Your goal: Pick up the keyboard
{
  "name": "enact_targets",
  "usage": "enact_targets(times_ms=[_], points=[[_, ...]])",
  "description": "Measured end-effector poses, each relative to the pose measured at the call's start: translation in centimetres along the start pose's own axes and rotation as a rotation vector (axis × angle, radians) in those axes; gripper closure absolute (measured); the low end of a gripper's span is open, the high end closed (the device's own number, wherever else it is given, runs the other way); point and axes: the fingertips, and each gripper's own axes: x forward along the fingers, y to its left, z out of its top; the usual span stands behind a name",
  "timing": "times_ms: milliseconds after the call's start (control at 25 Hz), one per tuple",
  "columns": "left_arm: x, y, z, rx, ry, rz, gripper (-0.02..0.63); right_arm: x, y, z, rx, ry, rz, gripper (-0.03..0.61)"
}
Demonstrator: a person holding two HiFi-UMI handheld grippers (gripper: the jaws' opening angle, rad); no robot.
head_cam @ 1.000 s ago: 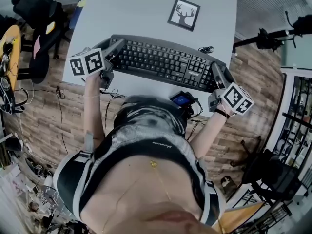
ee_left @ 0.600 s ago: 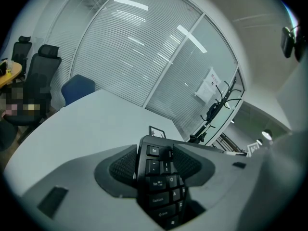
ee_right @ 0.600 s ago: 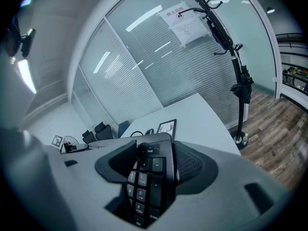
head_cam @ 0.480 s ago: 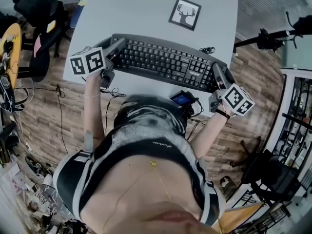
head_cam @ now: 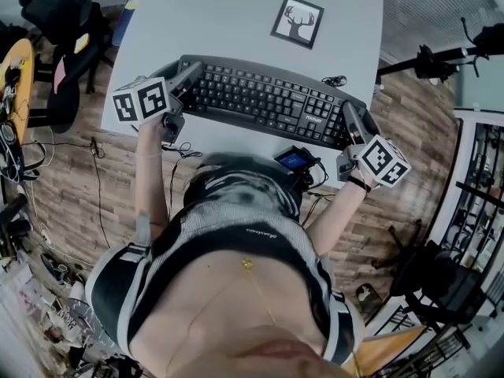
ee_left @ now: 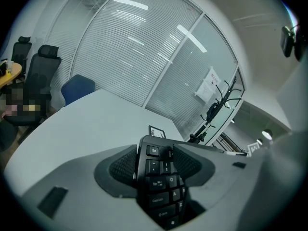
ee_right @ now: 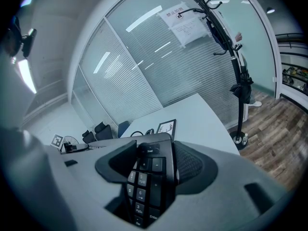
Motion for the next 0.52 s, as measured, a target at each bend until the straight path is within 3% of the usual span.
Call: enact_targets(times_ms=[520], points=[[0.67, -0.24, -0.81, -0.020, 0.019, -0.030, 0.394, -0.02, -0.35, -0.15, 0.001, 0.006, -0.009, 0.331]])
